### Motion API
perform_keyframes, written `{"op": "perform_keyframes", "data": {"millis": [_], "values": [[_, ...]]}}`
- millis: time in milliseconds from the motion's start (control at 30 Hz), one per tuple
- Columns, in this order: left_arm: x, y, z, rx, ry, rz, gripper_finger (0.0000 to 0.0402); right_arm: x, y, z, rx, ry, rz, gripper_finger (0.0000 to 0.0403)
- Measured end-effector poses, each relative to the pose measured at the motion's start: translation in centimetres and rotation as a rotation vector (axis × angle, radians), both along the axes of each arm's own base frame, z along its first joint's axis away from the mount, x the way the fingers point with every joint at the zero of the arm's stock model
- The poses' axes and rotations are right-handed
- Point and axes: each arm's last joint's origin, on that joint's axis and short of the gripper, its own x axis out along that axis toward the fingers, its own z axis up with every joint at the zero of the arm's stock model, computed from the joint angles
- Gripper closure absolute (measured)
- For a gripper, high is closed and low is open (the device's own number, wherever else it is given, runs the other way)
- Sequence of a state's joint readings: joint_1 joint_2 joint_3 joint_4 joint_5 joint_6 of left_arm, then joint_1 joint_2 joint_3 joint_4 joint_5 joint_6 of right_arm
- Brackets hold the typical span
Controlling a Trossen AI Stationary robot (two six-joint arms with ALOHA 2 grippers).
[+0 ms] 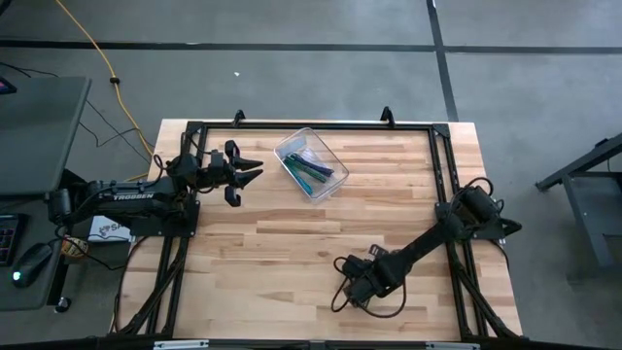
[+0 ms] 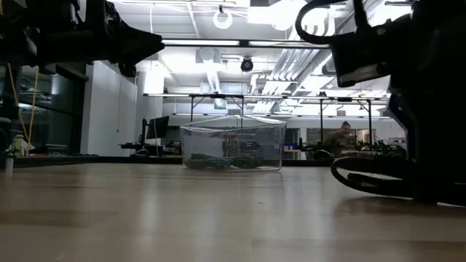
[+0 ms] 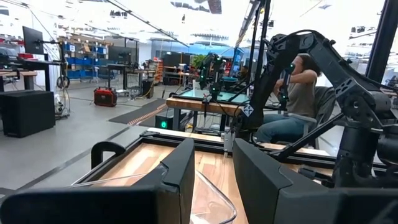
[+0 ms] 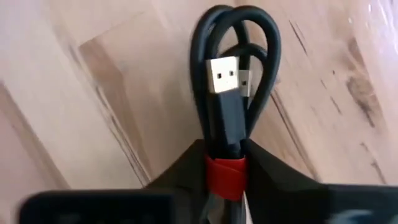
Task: Pick and place USB-C Cables
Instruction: Put the black charger cable into the transparent bin
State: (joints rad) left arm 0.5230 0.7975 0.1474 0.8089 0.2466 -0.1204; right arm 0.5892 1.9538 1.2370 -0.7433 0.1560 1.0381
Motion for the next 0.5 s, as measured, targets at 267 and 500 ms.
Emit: {"op": "perform_keyframes", "data": {"millis": [267,500], "values": [[0.0,0.0,0.0,-0.006,-0.005,-0.001,0.0312,-3.1,-1.7,6.2,-0.157,-0.179,0.066,0.0376],[0.0,0.0,0.0,-0.006,-0.005,-0.001,0.0312,-8.8,-4.7,6.7,-0.172,-0.481,-0.021,0.0376]]}}
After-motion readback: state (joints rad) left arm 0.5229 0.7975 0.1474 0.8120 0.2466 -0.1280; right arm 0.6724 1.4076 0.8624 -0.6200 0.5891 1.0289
